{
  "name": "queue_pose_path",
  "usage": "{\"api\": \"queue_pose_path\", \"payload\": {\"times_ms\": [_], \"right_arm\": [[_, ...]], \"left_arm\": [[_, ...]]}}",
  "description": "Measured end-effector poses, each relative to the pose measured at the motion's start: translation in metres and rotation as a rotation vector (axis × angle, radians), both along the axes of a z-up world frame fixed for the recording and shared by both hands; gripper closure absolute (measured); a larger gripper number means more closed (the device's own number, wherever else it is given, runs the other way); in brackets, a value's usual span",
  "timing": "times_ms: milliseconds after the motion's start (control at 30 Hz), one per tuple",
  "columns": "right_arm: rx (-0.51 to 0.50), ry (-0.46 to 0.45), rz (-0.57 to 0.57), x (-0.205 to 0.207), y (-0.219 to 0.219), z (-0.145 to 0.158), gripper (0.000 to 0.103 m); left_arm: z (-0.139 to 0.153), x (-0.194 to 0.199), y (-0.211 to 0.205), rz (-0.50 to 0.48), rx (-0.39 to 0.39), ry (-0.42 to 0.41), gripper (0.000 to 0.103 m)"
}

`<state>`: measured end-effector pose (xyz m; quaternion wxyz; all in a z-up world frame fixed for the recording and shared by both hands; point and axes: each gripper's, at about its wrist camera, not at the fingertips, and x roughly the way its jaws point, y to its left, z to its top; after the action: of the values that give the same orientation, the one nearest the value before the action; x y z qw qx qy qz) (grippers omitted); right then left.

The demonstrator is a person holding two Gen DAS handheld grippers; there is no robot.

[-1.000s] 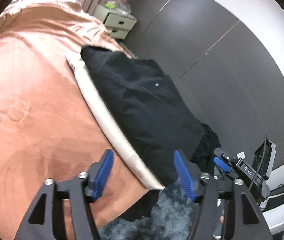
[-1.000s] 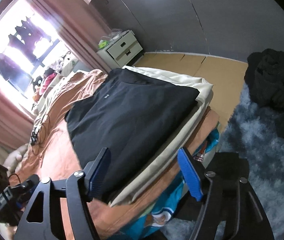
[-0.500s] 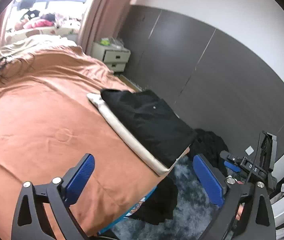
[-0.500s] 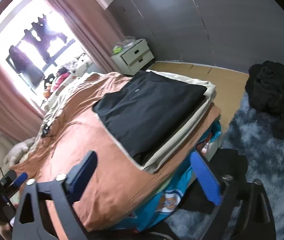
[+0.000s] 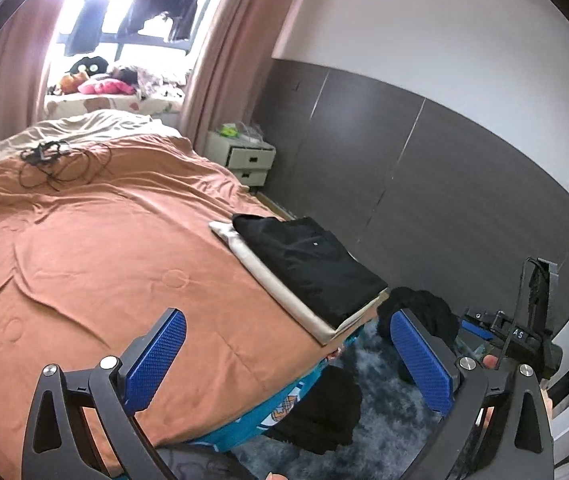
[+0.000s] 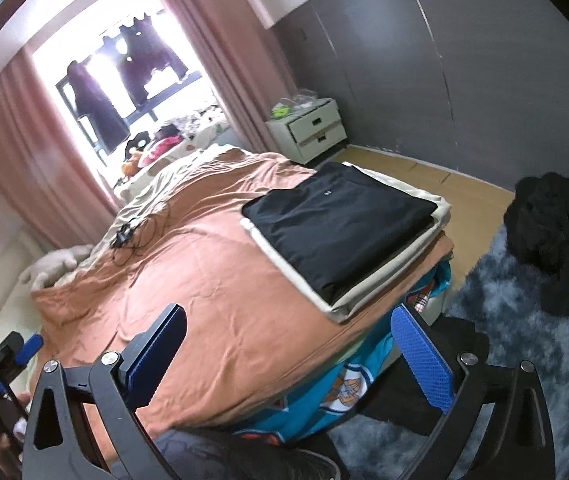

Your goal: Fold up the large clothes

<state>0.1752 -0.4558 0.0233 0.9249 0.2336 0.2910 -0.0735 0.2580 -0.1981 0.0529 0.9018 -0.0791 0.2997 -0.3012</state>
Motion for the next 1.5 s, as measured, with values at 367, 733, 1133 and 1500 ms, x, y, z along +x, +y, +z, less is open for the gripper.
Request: {"api": "queue_pose_path", "payload": {"times_ms": [367,733,1133,1500], "right_arm": [[-0.070,-0.022,0.087,-0.041,0.043,0.016,0.000],[-0.145,-0.082,0.154,-0.081,0.094,0.021,0.000],[-0.193,-0.111,0.228,-0.114,0.130,-0.001,0.000],[-0.200,-0.126,0.296,-0.127,0.156,-0.031,0.001]], "left_arm": [[0.012,-0.073,0.046,0.086,0.038,-0.107,0.000],[0.000,-0.136,0.091,0.183,0.078,-0.184,0.000],[-0.041,-0.195,0.127,0.298,0.085,-0.191,0.000],[-0.077,-0.231,0.141,0.398,0.131,-0.194,0.000]]}}
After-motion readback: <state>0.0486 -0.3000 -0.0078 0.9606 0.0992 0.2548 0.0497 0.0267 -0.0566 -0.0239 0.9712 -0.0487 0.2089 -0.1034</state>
